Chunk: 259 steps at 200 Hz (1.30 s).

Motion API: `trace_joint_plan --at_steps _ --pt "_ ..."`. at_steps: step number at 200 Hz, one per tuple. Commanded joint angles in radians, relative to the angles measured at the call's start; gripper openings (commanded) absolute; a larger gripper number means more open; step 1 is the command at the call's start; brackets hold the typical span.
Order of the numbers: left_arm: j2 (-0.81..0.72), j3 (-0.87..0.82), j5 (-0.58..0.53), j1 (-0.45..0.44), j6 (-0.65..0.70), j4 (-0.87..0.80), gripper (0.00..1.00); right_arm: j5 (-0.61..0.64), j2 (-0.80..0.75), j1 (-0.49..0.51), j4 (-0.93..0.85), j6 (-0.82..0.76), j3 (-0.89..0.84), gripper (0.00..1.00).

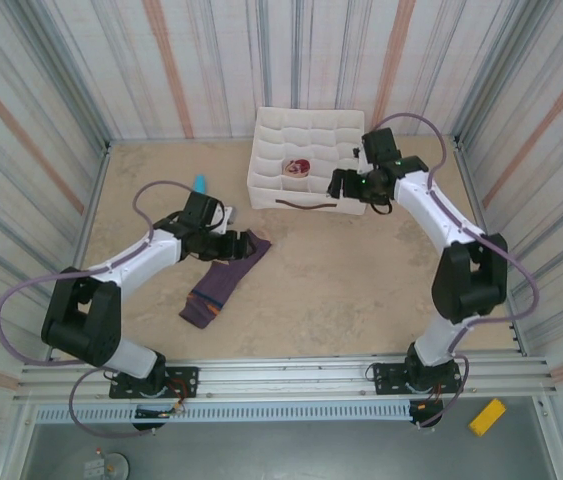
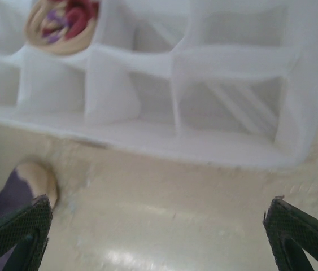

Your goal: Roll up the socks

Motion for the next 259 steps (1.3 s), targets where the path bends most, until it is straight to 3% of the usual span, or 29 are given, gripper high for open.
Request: trace_joint_plan --at_steps 1,46,65,142,178,209,259 --pt "-0.030 -0.057 0.025 0.019 -0.049 0.003 0.89 0.039 -0.070 0.025 0.022 0.080 -0.077 0.99" --pt "-0.028 -0.148 0.084 0.021 -0.103 0.103 0.87 0.198 -0.146 0.176 -0.007 0.080 -0.185 0.99" --pt "-0.014 -0.195 0.120 0.009 -0.147 0.168 0.86 0.200 -0.176 0.200 0.043 0.095 -0.267 0.99" --pt "0.112 -0.224 0.108 -0.169 -0.345 0.386 0.85 0.224 -0.250 0.256 0.099 0.093 -0.434 0.99" --pt "0.230 -0.126 0.047 -0.297 -0.430 0.457 0.84 0.237 -0.386 0.288 0.147 0.090 -0.554 0.99" --pt "0.332 0.002 0.042 -0.355 -0.473 0.484 0.85 0.251 -0.502 0.339 0.165 0.051 -0.639 0.98" --pt "0.286 0.140 0.036 -0.377 -0.435 0.316 0.92 0.385 -0.638 0.560 0.201 0.019 -0.761 0.92"
